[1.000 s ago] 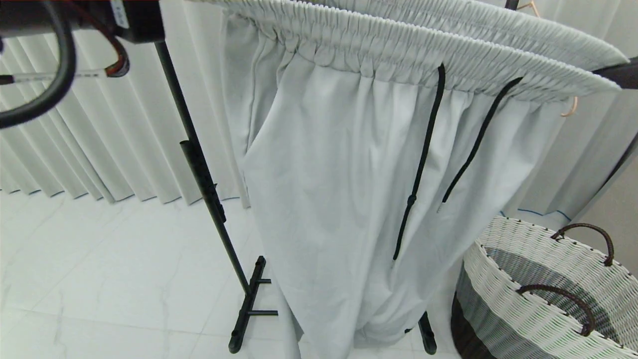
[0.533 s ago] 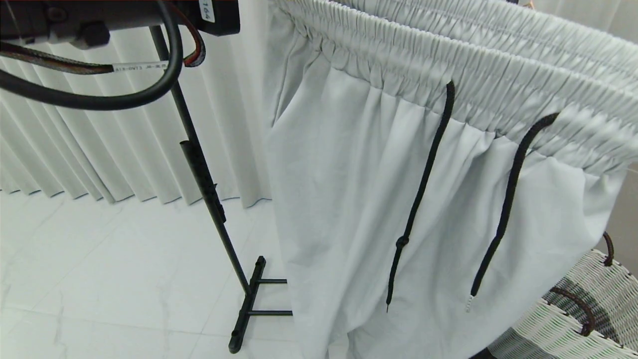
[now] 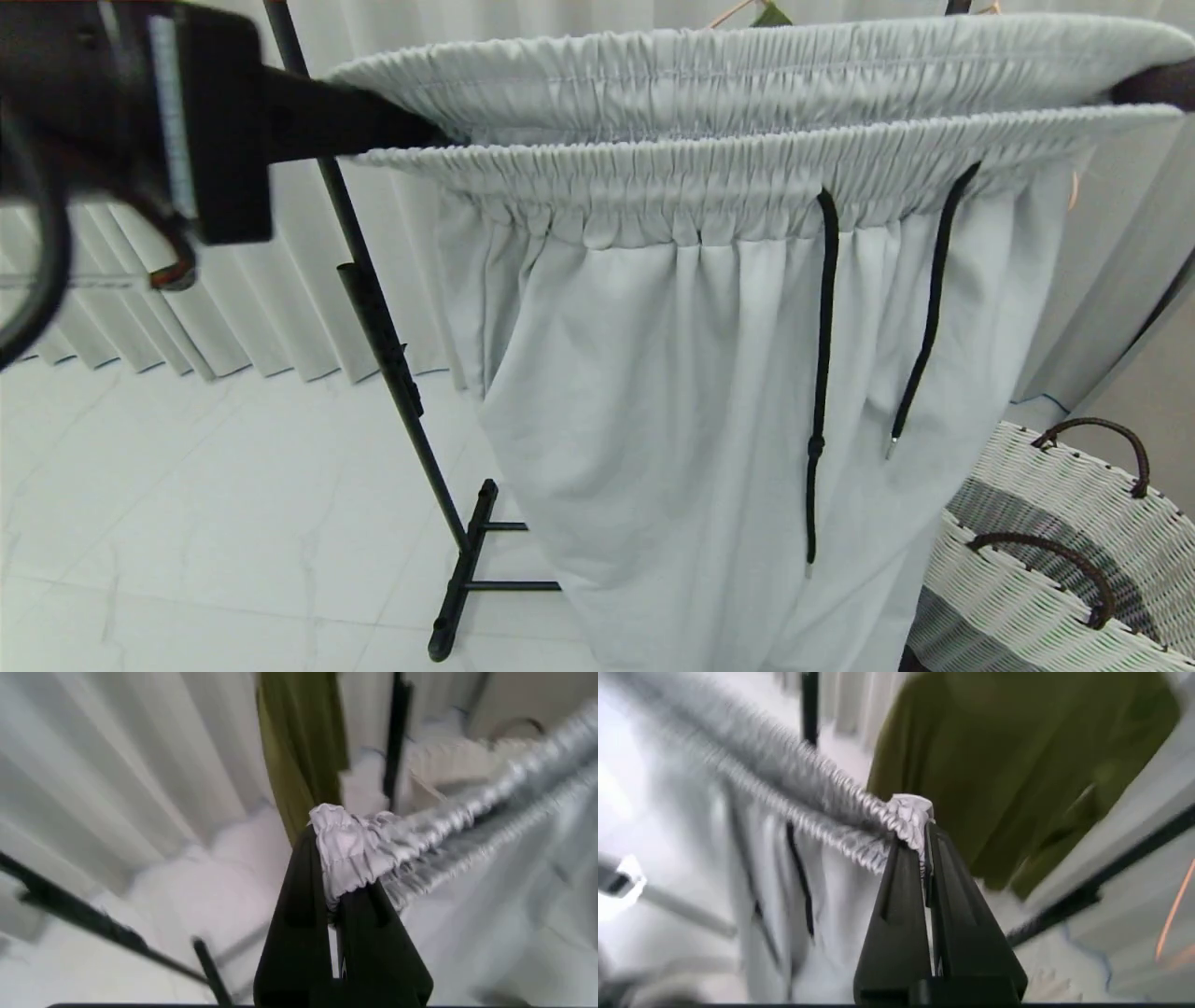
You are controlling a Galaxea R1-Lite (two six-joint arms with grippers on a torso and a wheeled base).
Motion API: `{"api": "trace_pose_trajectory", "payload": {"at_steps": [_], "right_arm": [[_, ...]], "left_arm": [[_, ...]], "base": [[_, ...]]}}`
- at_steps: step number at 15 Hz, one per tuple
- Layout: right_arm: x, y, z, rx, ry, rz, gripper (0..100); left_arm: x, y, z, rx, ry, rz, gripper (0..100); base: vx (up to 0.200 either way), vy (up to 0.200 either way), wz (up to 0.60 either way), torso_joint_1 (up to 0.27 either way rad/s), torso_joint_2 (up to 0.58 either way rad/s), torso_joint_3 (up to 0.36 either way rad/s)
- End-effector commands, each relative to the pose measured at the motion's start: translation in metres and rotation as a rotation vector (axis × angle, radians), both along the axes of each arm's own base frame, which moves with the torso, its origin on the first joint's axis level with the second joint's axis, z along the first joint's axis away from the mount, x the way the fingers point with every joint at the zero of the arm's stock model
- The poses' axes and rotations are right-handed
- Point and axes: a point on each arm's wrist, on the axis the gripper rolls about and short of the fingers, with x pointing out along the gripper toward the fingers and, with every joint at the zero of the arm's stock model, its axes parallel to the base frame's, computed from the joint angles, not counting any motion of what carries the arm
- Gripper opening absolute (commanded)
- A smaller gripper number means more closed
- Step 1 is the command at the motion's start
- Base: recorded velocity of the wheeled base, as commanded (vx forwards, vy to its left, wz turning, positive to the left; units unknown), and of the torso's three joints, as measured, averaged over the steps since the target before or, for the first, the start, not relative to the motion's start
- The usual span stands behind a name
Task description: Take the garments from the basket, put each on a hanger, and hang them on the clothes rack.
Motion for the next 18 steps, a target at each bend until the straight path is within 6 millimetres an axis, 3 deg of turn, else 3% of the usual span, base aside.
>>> {"api": "trace_pose_trajectory", "payload": {"at_steps": [1, 5, 12, 14, 16, 18], "right_arm": [[0.032, 0.026, -0.007, 0.002, -0.001, -0.020, 0], [0.059, 0.052, -0.003, 0.082, -0.084, -0.019, 0], [0.059, 0.045, -0.001, 0.081, -0.091, -0.080, 0], [0.051, 0.036, 0.011, 0.065, -0.083, -0.128, 0], [0.040, 0.024, 0.024, 0.049, -0.066, -0.141, 0], [0.029, 0.013, 0.024, 0.010, -0.026, -0.145, 0]], "left_arm": [[-0.040, 0.024, 0.010, -0.084, 0.028, -0.078, 0], [-0.078, 0.042, 0.010, -0.088, 0.142, -0.241, 0], [-0.082, 0.042, 0.008, -0.056, 0.158, -0.267, 0], [-0.064, 0.030, 0.020, -0.064, 0.130, -0.183, 0], [-0.033, 0.014, 0.033, -0.039, 0.030, -0.080, 0], [-0.002, 0.008, 0.034, 0.061, -0.089, 0.005, 0]], "base": [[0.000, 0.000, 0.00, 0.000, 0.00, 0.000], [0.000, 0.000, 0.00, 0.000, 0.00, 0.000], [0.000, 0.000, 0.00, 0.000, 0.00, 0.000], [0.000, 0.000, 0.00, 0.000, 0.00, 0.000], [0.000, 0.000, 0.00, 0.000, 0.00, 0.000], [0.000, 0.000, 0.00, 0.000, 0.00, 0.000]]}}
